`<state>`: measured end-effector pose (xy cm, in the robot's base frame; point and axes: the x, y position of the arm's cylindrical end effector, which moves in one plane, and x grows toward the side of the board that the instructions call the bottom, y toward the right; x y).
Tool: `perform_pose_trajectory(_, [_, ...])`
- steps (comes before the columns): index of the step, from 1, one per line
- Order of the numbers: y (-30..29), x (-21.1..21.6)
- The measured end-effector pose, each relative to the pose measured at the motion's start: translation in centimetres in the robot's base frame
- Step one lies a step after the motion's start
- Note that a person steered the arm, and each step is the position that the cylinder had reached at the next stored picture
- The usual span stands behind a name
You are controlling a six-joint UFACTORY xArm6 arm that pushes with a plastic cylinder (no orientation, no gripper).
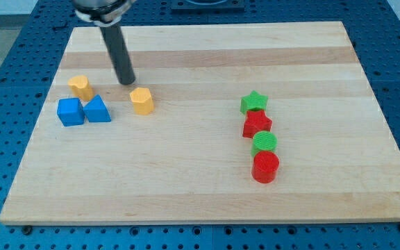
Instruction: Slide the yellow hexagon slightly down
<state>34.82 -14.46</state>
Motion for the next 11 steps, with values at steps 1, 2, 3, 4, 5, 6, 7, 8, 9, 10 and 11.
perform_pose_trajectory(1, [4.1, -0.2])
perform_pose_trajectory(2, [8.0, 0.7])
perform_pose_trajectory(3, [9.1, 1.2])
perform_pose_trajectory(4, [8.4, 1.3])
perform_pose_trajectory(5, [7.2, 2.0])
perform_pose_trajectory(6, [6.3, 3.0])
perform_pose_trajectory(7, [4.4, 3.4])
perform_pose_trajectory(8, [2.0, 4.3])
perform_pose_trajectory(9, [-0.5, 5.1])
perform_pose_trajectory(10, [-3.0, 6.0])
perform_pose_trajectory(11, [-5.3, 7.0])
